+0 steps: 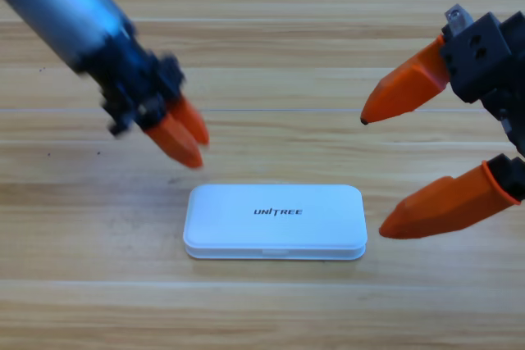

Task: Clean up eraser and pencils

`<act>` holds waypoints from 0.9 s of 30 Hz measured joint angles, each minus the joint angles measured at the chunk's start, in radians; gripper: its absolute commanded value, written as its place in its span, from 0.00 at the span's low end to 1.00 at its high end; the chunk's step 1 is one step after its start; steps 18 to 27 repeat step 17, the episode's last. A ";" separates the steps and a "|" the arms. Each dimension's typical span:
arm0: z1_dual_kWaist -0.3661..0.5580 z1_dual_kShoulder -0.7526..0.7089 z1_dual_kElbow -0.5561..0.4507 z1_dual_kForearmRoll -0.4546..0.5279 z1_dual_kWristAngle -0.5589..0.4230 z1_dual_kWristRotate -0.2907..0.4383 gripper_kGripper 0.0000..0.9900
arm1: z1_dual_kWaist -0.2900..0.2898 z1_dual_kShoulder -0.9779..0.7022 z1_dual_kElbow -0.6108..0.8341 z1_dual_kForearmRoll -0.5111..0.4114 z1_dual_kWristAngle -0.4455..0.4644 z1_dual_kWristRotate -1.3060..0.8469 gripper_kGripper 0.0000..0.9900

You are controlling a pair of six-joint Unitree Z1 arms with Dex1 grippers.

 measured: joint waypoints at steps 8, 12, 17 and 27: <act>-0.205 -0.300 0.000 0.022 0.075 -0.174 1.00 | 0.000 0.000 0.000 0.000 0.000 0.000 0.97; -0.320 -0.364 0.003 0.022 0.123 -0.238 1.00 | 0.000 0.000 0.000 0.000 0.000 0.000 0.97; -0.385 -0.389 0.031 0.022 0.161 -0.276 1.00 | 0.000 0.000 0.000 0.000 0.000 0.000 0.97; -0.385 -0.389 0.031 0.022 0.161 -0.276 1.00 | 0.000 0.000 0.000 0.000 0.000 0.000 0.97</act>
